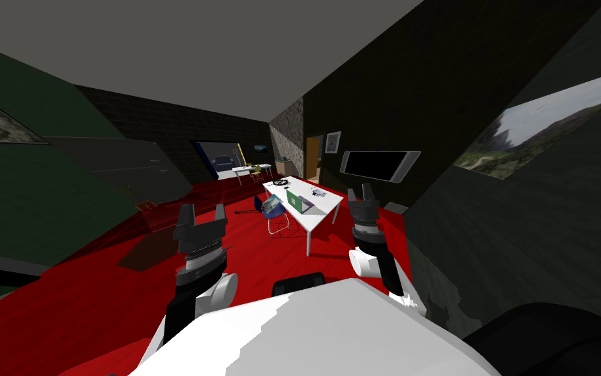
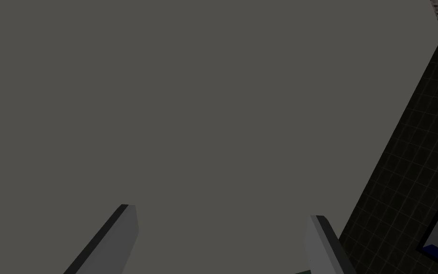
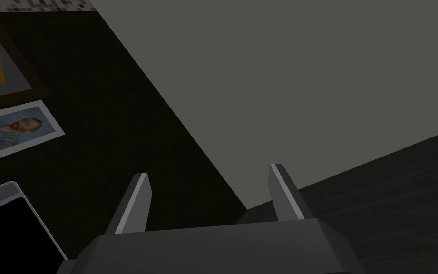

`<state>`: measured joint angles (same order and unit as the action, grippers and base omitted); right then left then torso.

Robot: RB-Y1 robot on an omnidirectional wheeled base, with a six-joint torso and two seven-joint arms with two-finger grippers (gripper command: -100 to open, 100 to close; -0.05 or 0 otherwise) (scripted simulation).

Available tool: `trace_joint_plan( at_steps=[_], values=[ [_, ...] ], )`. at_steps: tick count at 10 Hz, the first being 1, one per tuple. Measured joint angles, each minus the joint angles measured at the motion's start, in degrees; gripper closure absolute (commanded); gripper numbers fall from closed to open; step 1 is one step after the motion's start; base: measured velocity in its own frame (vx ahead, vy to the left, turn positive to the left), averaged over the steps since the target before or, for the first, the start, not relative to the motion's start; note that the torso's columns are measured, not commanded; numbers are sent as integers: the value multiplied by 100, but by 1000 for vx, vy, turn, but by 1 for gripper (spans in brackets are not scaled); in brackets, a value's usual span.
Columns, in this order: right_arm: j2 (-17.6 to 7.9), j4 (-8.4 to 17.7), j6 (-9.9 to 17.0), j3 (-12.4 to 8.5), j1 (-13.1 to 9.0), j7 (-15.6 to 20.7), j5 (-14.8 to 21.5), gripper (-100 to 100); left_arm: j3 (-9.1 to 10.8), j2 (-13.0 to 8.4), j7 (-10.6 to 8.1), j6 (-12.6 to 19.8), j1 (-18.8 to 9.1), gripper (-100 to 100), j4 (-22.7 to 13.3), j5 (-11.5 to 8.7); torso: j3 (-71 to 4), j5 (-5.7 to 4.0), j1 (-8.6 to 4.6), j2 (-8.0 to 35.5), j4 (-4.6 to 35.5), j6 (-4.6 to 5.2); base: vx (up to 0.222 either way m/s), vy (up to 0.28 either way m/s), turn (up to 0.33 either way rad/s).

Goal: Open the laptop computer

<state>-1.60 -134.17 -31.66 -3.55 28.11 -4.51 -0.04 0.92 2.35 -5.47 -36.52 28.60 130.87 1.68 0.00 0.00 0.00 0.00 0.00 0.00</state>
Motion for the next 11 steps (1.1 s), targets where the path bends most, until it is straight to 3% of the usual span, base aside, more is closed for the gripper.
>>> trace_joint_plan(
  at_steps=[2, 9, 10, 11],
  values=[
    [0, 0, 0, 0, 0, 0, 0, 0, 0, 0, 0, 0, 0, 0, 0, 0, -1200, 0, 0, 597, 600, 0, 0, 0, 0],
    [0, -2, -1, 0, 0, 0, 0, 0, 0, 0, 0, 0, 0, 0, 2, 0, -7073, 0, 0, 3539, 3537, 0, 0, 0, 0],
    [0, -2, -1, 0, 0, 0, 0, -100, 0, 0, 0, -1, 0, 0, 2, 0, -7919, 0, 0, 3962, 3960, 0, 21, 18, 0],
    [-111, 16, 29, -2, -14, 48, 53, -100, 0, 0, 0, 0, 0, 0, 0, 0, -8316, 2, 5, 4150, 4148, 0, 31, 40, -1]
  ],
)
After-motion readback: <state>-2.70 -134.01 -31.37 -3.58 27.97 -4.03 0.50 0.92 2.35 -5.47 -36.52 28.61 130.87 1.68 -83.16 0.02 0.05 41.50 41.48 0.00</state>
